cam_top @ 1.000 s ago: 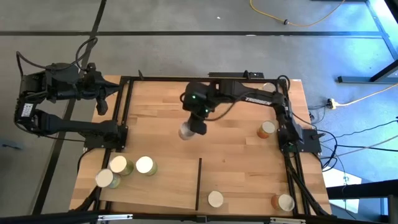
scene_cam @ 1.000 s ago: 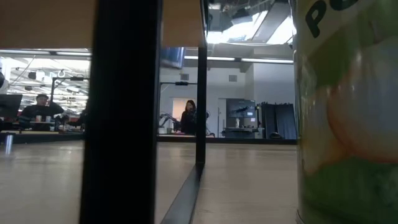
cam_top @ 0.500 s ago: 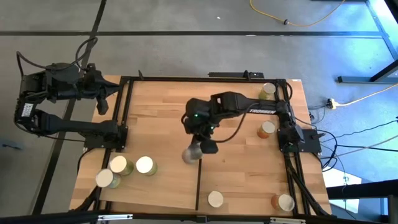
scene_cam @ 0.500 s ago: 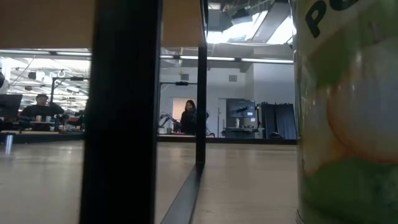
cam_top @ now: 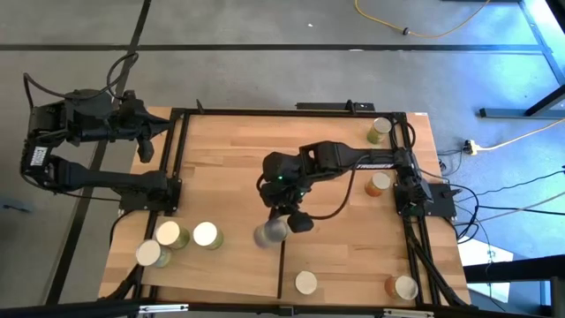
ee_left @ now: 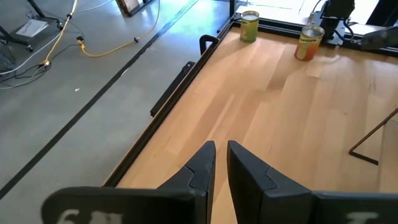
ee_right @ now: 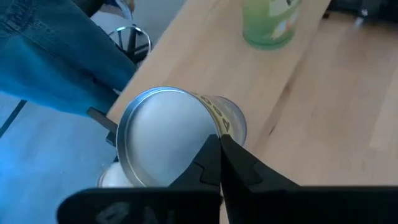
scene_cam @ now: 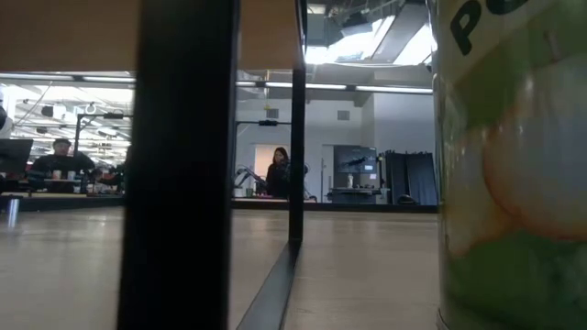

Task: Pick and place cans onto a shelf
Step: Put the canned peas on the shelf

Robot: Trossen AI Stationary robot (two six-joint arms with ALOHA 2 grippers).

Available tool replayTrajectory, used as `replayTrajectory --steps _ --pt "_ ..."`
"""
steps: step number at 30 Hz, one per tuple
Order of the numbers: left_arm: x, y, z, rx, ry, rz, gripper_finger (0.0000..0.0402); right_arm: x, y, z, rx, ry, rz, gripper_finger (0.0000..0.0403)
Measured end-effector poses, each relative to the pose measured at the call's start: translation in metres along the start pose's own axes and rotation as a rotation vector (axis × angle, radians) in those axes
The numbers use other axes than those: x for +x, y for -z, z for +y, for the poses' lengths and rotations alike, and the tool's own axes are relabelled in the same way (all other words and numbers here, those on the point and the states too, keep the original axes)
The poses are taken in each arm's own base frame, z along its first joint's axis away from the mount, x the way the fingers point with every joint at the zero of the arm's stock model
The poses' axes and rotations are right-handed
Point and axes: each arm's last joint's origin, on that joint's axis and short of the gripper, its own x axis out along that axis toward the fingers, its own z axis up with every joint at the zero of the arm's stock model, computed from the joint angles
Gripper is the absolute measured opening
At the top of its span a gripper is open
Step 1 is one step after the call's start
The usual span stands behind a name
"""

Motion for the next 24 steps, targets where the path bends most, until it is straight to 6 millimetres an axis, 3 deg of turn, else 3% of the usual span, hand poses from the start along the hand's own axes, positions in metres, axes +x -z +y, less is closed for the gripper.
replayTrajectory --steps 5,10,24 --pt "0.0 0.0 0.0 0.007 0.0 0.0 0.0034 0.004 -0.003 -0.003 0.016 0.012 -0.025 0.0" --pt "0.0 0.0 0.0 0.008 0.0 0.0 0.0034 0.022 0.001 -0.011 0.059 0.009 0.017 0.0" --pt "0.0 0.0 0.0 0.009 0.0 0.001 0.0034 0.031 0.003 -0.015 0.098 0.004 0.034 0.0002"
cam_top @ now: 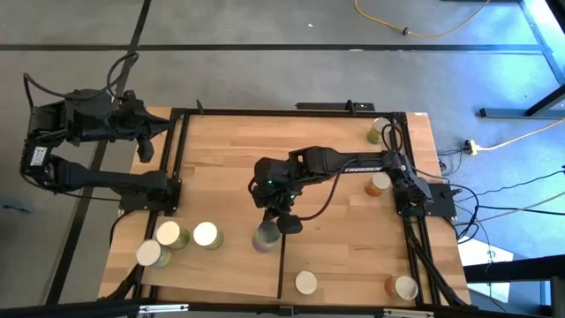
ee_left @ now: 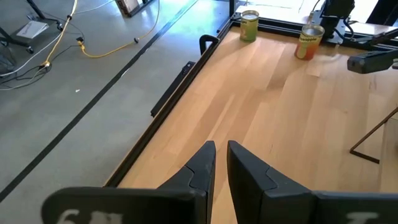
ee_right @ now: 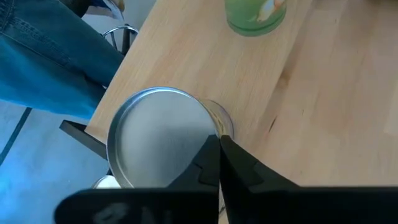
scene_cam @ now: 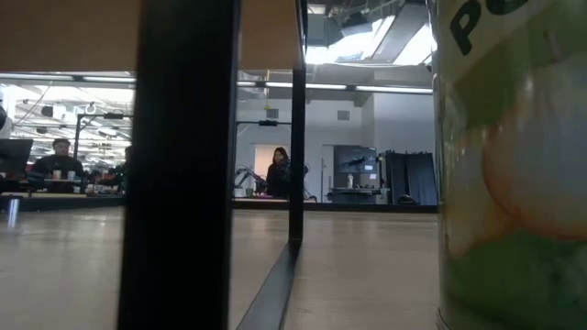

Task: Pick and place cans onto a shelf
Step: Put the canned peas on the shelf

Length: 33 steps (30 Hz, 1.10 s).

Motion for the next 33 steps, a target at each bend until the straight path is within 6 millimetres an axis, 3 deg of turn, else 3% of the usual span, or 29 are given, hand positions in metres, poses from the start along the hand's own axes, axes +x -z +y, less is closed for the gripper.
replayTrajectory --steps 18,27,33 --pt "0.0 0.0 0.0 0.001 0.001 0.001 0.0034 -0.001 -0.002 0.0 -0.035 0.008 -0.018 0.0048" --pt "0.0 -0.004 -0.004 -0.005 0.134 -0.038 0.0034 -0.048 -0.012 0.017 -0.123 0.125 -0.162 0.0011" --pt "0.022 -0.022 -0.014 0.02 0.291 -0.033 0.0034 -0.079 -0.009 0.022 -0.079 0.369 -0.187 0.0006"
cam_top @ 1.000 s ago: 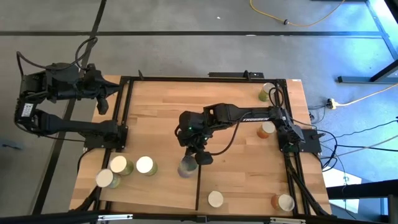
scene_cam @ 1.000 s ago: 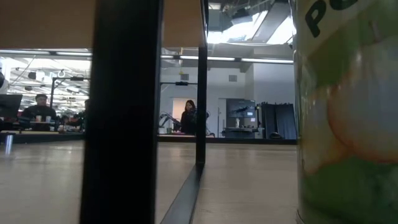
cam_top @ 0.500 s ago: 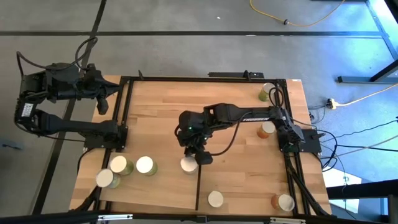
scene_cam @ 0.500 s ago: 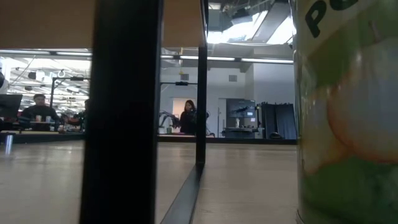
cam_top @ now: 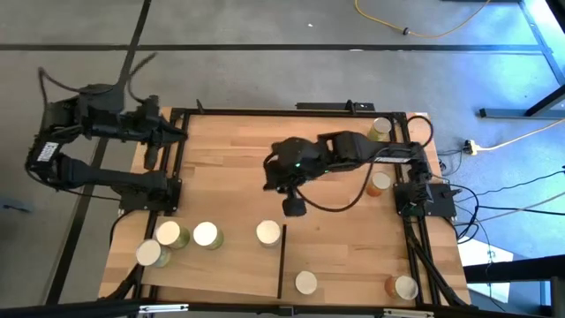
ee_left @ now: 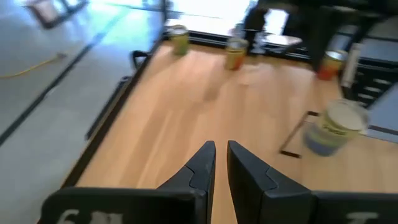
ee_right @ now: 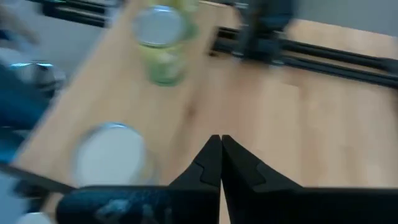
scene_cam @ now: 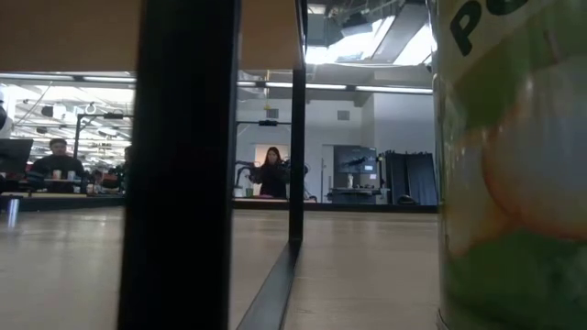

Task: Pick and place cans onto a shelf
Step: Put the canned peas on the shelf

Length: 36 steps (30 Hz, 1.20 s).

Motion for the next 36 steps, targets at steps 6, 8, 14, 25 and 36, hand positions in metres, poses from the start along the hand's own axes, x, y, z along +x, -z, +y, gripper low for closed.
replayTrajectory --steps 6,8,14,25,36 --pt "0.037 -0.019 -0.003 0.054 0.075 0.029 0.0021 -0.026 0.008 -0.011 0.042 0.237 0.079 0.0004" --pt "0.05 -0.026 -0.006 0.074 0.103 0.024 0.0008 -0.032 0.013 -0.017 0.107 0.294 0.113 0.0004" --pt "0.082 -0.033 -0.021 0.128 0.171 0.088 0.0001 -0.038 0.029 -0.025 0.273 0.166 0.251 0.0003" --pt "0.128 -0.025 -0.069 0.255 0.341 0.289 0.0 -0.009 0.046 -0.017 0.222 -0.192 0.336 0.0002" --pt "0.125 -0.01 -0.083 0.178 0.234 0.437 0.0 0.044 0.067 -0.016 0.165 -0.385 0.281 0.0001"
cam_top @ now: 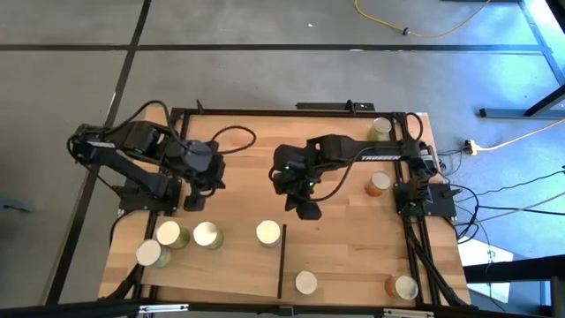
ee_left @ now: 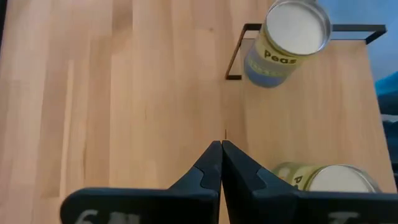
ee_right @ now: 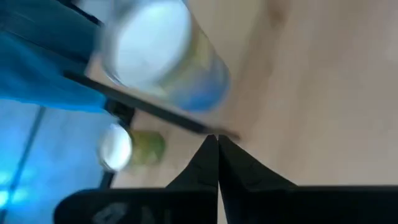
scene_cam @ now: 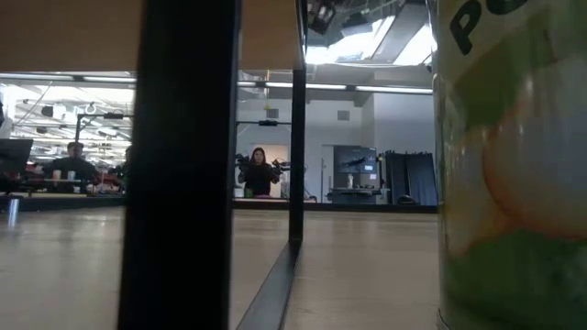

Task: Pick and place cans onto a shelf
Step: Put the canned peas on the shelf

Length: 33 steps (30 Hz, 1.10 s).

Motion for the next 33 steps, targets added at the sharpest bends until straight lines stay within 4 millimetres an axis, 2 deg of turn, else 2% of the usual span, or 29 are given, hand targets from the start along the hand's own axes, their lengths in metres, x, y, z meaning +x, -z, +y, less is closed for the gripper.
replayTrajectory --steps 6,11,16,23,33 --pt "-0.003 0.001 -0.001 -0.03 0.0 -0.009 0.0 0.02 0.001 -0.002 -0.026 -0.14 -0.048 0.0001" --pt "-0.005 0.003 0.0 -0.031 -0.001 -0.012 0.0 0.027 -0.002 0.009 -0.074 -0.251 -0.082 0.0" --pt "-0.007 0.004 0.0 -0.02 0.001 -0.017 0.0 0.03 -0.007 0.016 -0.116 -0.251 -0.124 0.0" --pt "-0.013 0.008 0.001 -0.015 0.006 -0.018 0.0 0.048 -0.017 0.008 -0.135 -0.282 -0.18 0.0" --pt "-0.026 0.018 0.003 -0.015 0.002 -0.022 0.0 0.057 -0.028 -0.003 -0.169 -0.3 -0.272 0.0"
